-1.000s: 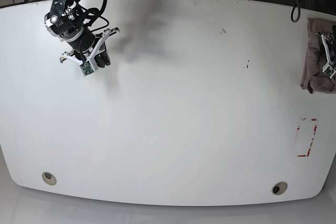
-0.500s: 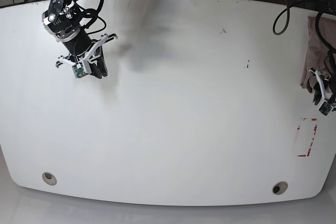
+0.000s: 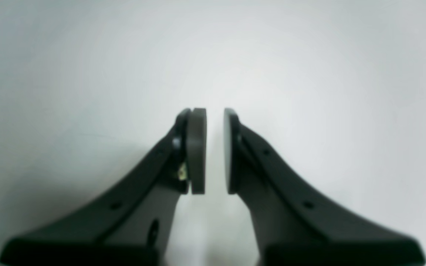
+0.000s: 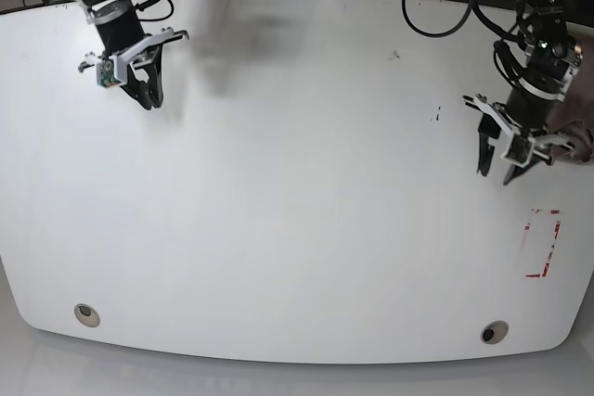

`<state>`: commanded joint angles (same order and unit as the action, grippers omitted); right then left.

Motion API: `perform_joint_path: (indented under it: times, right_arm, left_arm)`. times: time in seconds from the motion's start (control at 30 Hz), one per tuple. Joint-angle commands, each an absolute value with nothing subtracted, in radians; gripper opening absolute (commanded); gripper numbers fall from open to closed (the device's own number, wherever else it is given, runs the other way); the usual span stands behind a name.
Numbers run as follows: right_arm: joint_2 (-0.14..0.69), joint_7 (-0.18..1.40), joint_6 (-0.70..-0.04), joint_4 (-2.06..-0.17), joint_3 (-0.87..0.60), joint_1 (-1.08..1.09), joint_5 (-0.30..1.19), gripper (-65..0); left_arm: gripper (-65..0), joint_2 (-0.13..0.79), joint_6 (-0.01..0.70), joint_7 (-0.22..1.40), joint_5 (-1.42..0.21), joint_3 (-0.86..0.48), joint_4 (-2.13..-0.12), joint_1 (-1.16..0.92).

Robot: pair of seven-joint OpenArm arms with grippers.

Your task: Fold the T-shirt properly

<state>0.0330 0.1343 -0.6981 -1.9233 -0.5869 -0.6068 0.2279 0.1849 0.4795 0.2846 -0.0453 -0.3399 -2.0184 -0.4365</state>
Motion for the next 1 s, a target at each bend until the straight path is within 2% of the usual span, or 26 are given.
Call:
perform_joint_path:
  times: [0.2, 0.53, 0.8, 1.0]
  right_arm:
    - [0.027, 0.039, -0.698, -1.897, -0.598, -0.748, 0.248, -57.1]
    - [0.028, -0.002, -0.698, -1.796, -0.595, -0.932, 0.36, -57.1]
    - [0.033, -0.004, -0.698, -1.661, -0.516, -0.995, 0.349, -57.1]
    - [0.035, -0.012, -0.698, -1.509, -0.437, -0.998, 0.305, -57.1]
  left_arm:
    - [-41.8, 0.113, 0.479, 0.17, -0.045, -0.332, -2.012, -0.628]
    - [-41.8, 0.01, 0.483, 0.166, -0.05, -0.305, -2.011, -0.947]
    - [-41.8, -0.015, 0.483, 0.166, -0.05, -0.302, -1.934, -1.086]
    - [-41.8, 0.008, 0.483, 0.166, -0.05, -0.302, -1.744, -1.09]
